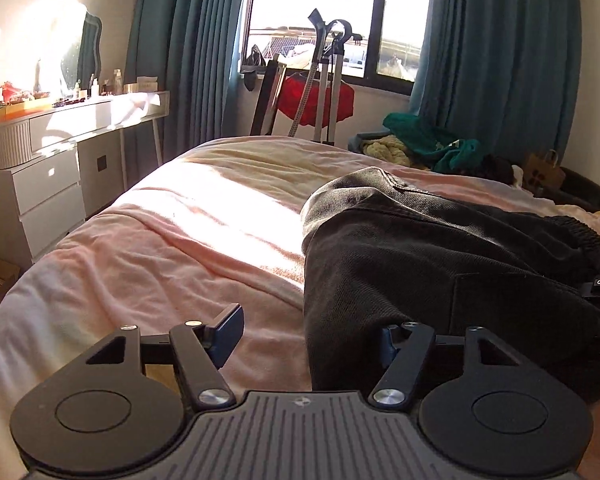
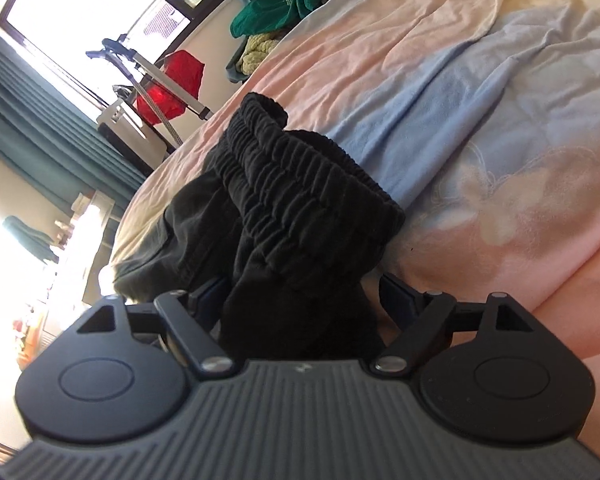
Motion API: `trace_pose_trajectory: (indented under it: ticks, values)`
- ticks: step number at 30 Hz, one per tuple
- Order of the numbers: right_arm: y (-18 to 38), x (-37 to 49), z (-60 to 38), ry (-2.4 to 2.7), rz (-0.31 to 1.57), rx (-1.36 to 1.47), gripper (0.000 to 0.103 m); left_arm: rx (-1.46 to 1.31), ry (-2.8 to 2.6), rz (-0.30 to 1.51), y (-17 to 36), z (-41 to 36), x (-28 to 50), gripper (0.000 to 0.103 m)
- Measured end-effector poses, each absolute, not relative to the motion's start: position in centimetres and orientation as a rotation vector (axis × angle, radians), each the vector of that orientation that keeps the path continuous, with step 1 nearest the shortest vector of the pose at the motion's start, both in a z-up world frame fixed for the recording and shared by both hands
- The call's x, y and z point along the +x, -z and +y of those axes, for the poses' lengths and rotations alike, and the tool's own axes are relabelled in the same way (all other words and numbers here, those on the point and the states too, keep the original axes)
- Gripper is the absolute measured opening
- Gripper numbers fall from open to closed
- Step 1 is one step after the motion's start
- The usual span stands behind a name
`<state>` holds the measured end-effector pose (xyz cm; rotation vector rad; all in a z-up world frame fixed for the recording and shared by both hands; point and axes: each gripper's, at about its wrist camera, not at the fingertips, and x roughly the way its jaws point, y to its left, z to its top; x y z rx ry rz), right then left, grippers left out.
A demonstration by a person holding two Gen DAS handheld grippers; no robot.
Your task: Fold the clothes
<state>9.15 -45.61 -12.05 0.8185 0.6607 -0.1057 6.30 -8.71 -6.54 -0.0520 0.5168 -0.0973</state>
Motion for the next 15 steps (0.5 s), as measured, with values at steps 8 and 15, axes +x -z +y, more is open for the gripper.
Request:
trace_pose_trajectory:
  ticks: [8,15]
  values:
    - [15.3,10.9,-45.8,-0.031,0.660,0.960,0.096,-0.060,0.219,0.493,6.8,-9.1,6.0,0.014]
    - [12.9,9.3,-45.7,-0.206,0.502,1.049,0.097,-0.165,0.226,0.545,6.8,-7.6,6.5,0.013]
